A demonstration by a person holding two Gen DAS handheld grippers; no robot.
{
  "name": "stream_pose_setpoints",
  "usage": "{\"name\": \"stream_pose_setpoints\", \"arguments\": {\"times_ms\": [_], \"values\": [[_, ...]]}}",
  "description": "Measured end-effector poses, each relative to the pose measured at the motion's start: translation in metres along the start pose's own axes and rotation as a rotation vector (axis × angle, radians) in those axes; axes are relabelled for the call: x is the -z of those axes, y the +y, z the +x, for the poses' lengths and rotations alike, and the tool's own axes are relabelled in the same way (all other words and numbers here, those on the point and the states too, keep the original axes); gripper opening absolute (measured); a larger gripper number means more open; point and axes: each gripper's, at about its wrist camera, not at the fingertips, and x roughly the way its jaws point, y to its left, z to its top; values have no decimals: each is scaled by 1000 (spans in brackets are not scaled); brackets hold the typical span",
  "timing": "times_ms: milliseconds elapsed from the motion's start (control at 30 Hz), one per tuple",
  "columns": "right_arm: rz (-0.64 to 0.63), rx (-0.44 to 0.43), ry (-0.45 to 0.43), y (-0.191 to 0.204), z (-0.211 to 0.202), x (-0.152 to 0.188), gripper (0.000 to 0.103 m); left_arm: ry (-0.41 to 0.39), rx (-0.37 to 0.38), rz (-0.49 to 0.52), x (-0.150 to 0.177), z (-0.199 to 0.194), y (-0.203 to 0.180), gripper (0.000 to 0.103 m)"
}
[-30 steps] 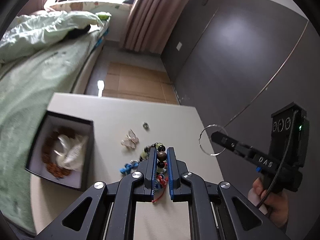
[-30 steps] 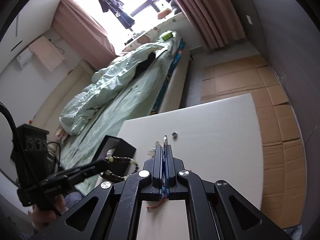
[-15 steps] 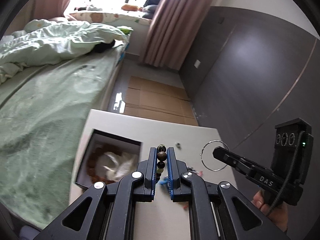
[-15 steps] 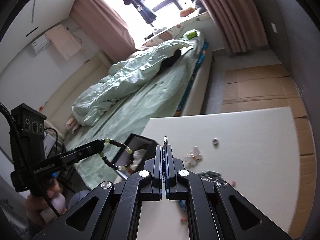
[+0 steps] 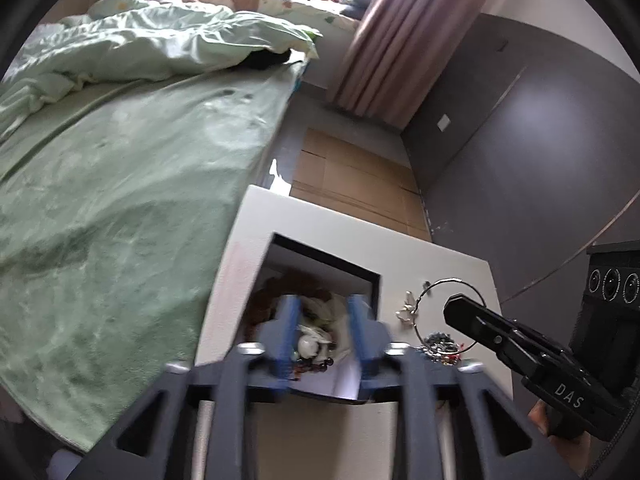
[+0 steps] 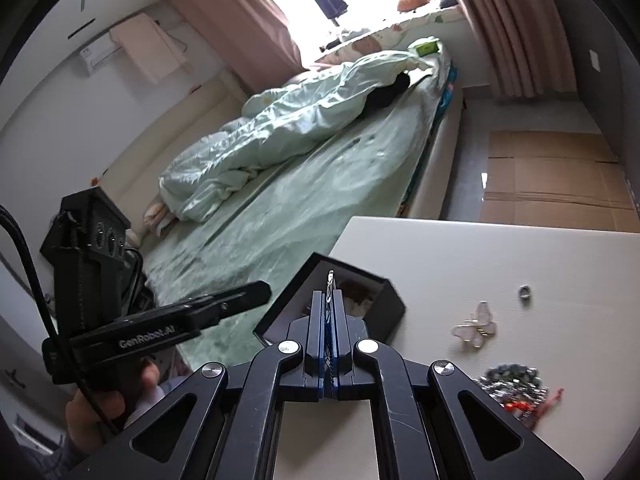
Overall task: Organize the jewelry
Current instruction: 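Lower the bead bracelet and hoop into the black box and open both grippers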
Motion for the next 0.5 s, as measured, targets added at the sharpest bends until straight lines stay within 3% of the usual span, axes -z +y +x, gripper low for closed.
{"name": "stream_pose_setpoints", "arguments": {"times_ms": [67,467,500], "values": [[-6,-2,18,4,9,0,3,-38,-12,-14,1,-7,8,66],[-12,16,71,17,45,-3,3,-67,-43,-59,12,-21,39,67],[-8,26,89,16,50,-4,9,-68,-43,-62,13,-23,41,67]]}}
